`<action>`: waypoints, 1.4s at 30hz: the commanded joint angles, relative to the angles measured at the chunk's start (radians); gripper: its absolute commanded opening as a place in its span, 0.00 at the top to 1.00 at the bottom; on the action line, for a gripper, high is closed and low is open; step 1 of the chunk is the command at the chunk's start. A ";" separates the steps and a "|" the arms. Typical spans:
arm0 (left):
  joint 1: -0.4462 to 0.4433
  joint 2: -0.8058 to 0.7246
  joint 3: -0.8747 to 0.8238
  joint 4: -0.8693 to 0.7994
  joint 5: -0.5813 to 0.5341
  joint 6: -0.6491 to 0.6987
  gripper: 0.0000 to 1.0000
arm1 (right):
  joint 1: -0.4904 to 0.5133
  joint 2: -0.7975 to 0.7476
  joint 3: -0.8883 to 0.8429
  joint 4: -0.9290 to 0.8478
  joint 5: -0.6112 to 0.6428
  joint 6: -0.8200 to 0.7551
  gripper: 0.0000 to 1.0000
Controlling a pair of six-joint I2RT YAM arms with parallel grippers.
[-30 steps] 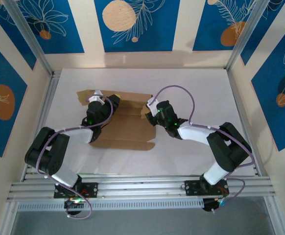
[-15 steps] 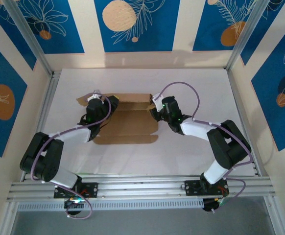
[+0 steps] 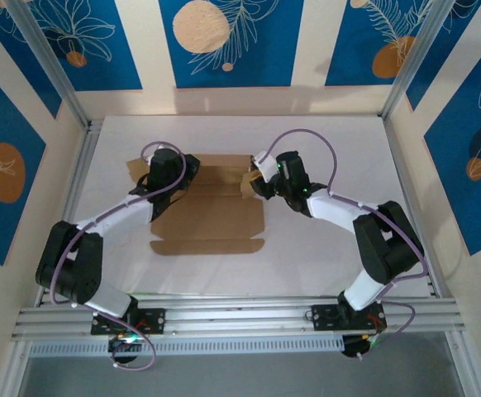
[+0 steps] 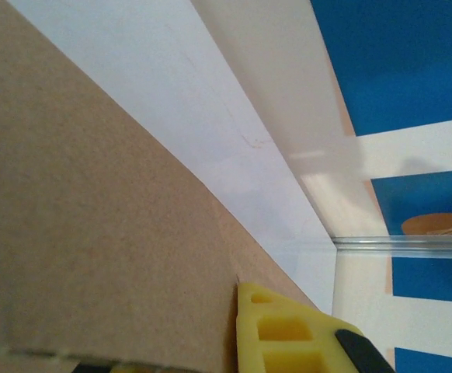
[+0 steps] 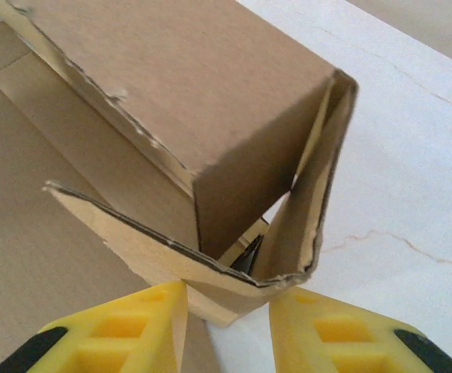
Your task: Fold the paper box
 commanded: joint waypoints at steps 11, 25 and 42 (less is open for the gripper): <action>0.017 0.051 0.001 -0.086 0.041 -0.017 0.93 | -0.027 0.116 0.086 0.031 -0.072 -0.040 0.58; 0.023 0.076 0.007 -0.072 0.090 -0.052 0.95 | 0.006 0.266 0.271 -0.087 0.025 -0.004 0.58; 0.031 0.088 0.001 -0.068 0.155 -0.114 0.97 | 0.034 0.312 0.327 -0.020 0.132 0.079 0.71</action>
